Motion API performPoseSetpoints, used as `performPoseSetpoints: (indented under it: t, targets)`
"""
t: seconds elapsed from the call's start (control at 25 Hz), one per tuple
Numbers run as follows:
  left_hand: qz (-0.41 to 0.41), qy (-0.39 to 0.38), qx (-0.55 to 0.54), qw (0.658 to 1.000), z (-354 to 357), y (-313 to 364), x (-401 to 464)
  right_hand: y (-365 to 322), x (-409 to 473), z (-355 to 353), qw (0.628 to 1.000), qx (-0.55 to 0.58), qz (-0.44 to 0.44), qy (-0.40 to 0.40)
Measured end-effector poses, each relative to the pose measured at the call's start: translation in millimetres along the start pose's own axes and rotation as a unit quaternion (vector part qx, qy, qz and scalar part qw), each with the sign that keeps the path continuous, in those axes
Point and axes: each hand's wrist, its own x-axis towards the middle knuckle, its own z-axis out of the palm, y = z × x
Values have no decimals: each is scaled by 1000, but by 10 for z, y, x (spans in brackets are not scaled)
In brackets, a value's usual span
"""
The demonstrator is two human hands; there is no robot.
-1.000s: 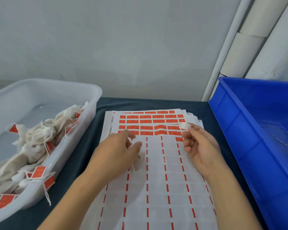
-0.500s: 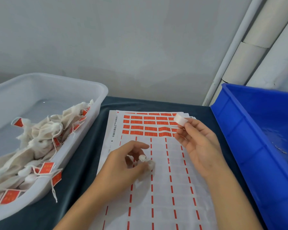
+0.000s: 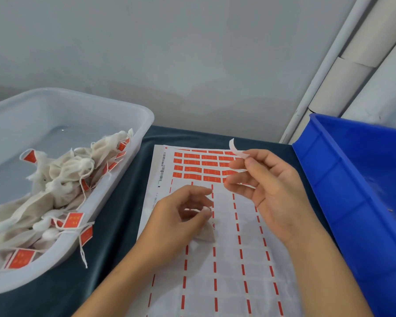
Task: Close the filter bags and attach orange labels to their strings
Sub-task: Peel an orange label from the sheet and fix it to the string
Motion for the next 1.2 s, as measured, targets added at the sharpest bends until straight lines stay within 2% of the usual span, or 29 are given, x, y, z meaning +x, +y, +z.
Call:
performPoseSetpoints:
  t: [0.2, 0.32, 0.48, 0.72, 1.0, 1.2]
  targets:
    - [-12, -17, -7, 1000, -95, -59, 14, -105, -90, -29, 999, -21, -46, -14]
    - [-17, -22, 18, 999, -102, -83, 30, 59, -241, -46, 994, -99, -54, 12]
    - [-4, 10, 50, 999, -51, -89, 20, 486, -482, 24, 981, -192, -20, 19]
    - [33, 37, 77, 996, -3, -75, -13, 639, -536, 181, 978, -206, -43, 17]
    - [25, 68, 93, 993, 29, -61, -8, 699, -564, 157, 978, -203, -50, 9]
    - [14, 59, 99, 993, 39, -21, -14, 658, -545, 150, 966, -239, -84, 61]
